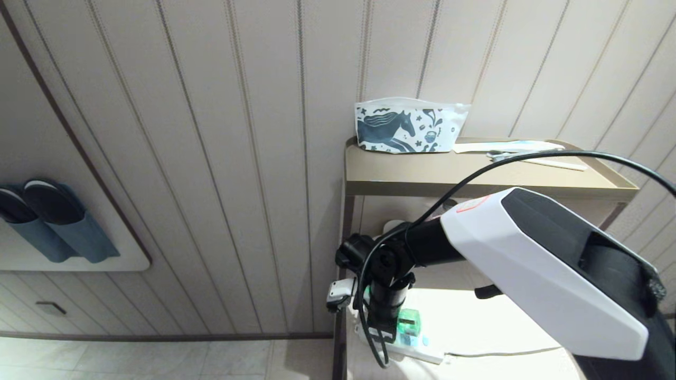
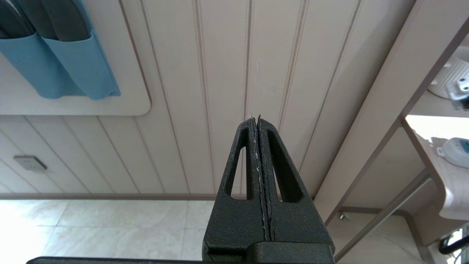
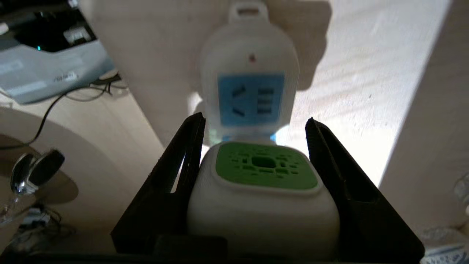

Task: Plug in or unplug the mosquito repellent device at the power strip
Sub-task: Insert the plug into the socket

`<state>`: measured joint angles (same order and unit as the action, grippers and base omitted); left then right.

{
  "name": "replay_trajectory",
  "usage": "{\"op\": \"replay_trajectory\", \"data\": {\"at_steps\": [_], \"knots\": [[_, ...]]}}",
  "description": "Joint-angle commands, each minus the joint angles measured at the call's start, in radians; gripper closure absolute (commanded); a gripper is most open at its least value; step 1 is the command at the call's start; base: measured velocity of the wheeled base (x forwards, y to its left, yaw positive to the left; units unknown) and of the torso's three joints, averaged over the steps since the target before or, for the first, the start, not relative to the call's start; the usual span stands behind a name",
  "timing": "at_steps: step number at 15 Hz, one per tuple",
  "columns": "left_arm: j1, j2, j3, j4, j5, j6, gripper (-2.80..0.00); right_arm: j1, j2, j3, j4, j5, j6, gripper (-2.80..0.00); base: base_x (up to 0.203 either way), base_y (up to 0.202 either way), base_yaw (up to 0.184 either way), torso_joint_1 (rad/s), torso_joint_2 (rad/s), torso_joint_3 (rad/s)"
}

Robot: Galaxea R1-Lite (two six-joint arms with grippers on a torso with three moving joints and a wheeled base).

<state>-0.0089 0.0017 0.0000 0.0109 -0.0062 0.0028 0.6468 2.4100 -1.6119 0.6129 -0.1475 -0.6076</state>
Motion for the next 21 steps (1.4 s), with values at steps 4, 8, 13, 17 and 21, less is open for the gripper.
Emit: {"op": "replay_trajectory", "data": {"at_steps": [4, 8, 13, 17, 21], "knots": [[0.001, 0.001, 0.0, 0.0, 0.0, 0.0, 0.0, -0.013, -0.028, 0.038, -0.001, -0.004, 0.011, 0.0, 0.0, 0.0, 0.0, 0.0, 0.0, 0.0], [0.0, 0.001, 0.0, 0.0, 0.0, 0.0, 0.0, -0.06, -0.052, 0.042, -0.031, -0.006, 0.012, 0.0, 0.0, 0.0, 0.0, 0.0, 0.0, 0.0], [0.001, 0.001, 0.0, 0.0, 0.0, 0.0, 0.0, -0.1, -0.121, 0.147, -0.082, -0.005, 0.034, 0.0, 0.0, 0.0, 0.0, 0.0, 0.0, 0.0], [0.0, 0.001, 0.0, 0.0, 0.0, 0.0, 0.0, -0.102, -0.157, 0.236, -0.211, -0.009, 0.039, 0.0, 0.0, 0.0, 0.0, 0.0, 0.0, 0.0], [0.0, 0.001, 0.0, 0.0, 0.0, 0.0, 0.0, -0.118, -0.174, 0.238, -0.213, -0.007, 0.054, 0.0, 0.0, 0.0, 0.0, 0.0, 0.0, 0.0]]}}
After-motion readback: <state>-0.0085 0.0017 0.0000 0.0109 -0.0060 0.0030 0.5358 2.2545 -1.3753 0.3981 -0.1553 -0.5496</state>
